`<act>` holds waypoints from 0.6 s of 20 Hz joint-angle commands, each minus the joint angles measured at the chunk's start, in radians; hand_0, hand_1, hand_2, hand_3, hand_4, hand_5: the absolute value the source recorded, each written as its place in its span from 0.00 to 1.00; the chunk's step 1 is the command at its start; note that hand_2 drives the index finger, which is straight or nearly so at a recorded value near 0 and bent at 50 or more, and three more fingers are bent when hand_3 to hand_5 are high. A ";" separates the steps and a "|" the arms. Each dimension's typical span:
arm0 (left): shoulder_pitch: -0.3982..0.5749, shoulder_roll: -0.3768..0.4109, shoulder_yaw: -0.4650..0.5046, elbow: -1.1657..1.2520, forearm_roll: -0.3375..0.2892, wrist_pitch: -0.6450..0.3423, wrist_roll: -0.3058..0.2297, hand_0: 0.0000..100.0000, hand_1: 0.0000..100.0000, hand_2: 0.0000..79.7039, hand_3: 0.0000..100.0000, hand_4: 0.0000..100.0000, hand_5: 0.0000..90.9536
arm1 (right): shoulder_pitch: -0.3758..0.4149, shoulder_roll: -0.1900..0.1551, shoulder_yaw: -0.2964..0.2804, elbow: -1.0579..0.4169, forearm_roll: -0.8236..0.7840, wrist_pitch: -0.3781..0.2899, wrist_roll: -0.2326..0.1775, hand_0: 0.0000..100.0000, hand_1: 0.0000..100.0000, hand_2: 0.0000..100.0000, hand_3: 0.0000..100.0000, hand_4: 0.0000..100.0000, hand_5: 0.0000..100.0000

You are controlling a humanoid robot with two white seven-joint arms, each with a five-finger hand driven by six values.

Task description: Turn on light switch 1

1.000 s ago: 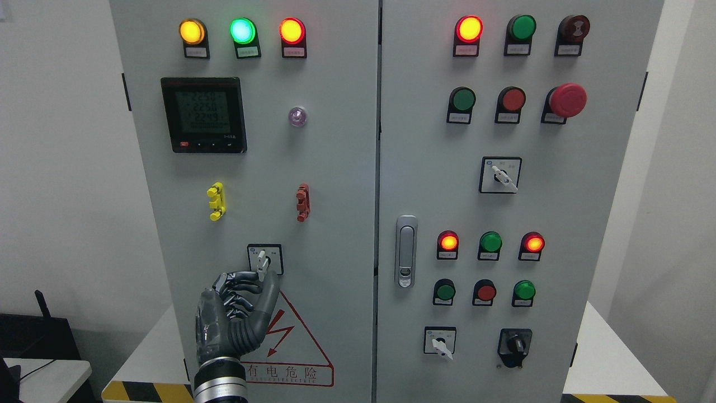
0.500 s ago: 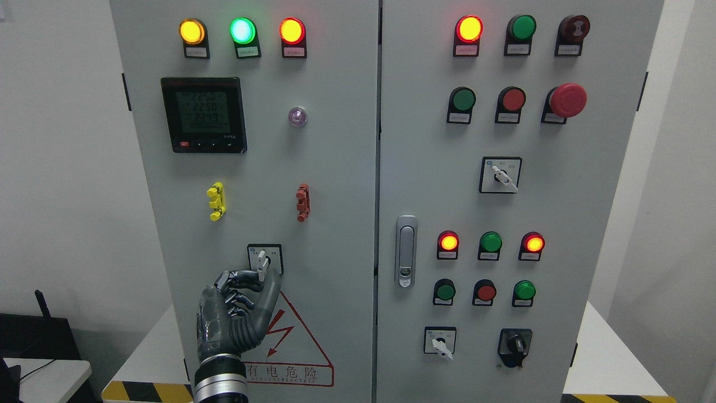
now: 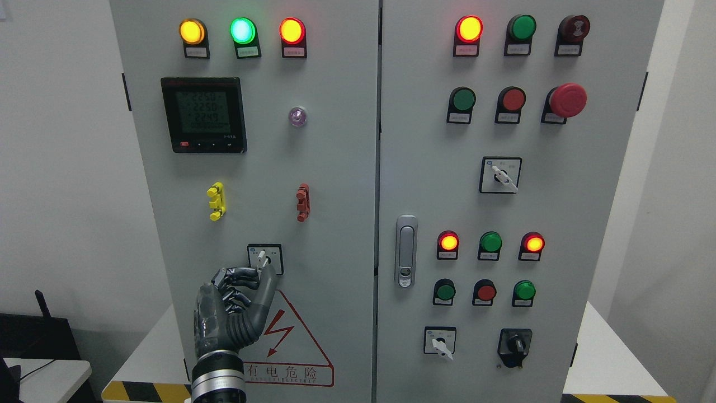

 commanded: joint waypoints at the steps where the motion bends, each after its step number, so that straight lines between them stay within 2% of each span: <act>1: -0.009 0.001 0.006 -0.003 -0.001 0.020 -0.001 0.21 0.49 0.62 0.67 0.82 0.85 | 0.000 0.000 0.020 0.000 -0.026 0.000 0.000 0.12 0.39 0.00 0.00 0.00 0.00; 12: -0.014 0.001 0.004 -0.006 -0.001 0.036 -0.002 0.24 0.47 0.63 0.67 0.83 0.85 | 0.000 0.000 0.020 0.000 -0.026 0.000 0.000 0.12 0.39 0.00 0.00 0.00 0.00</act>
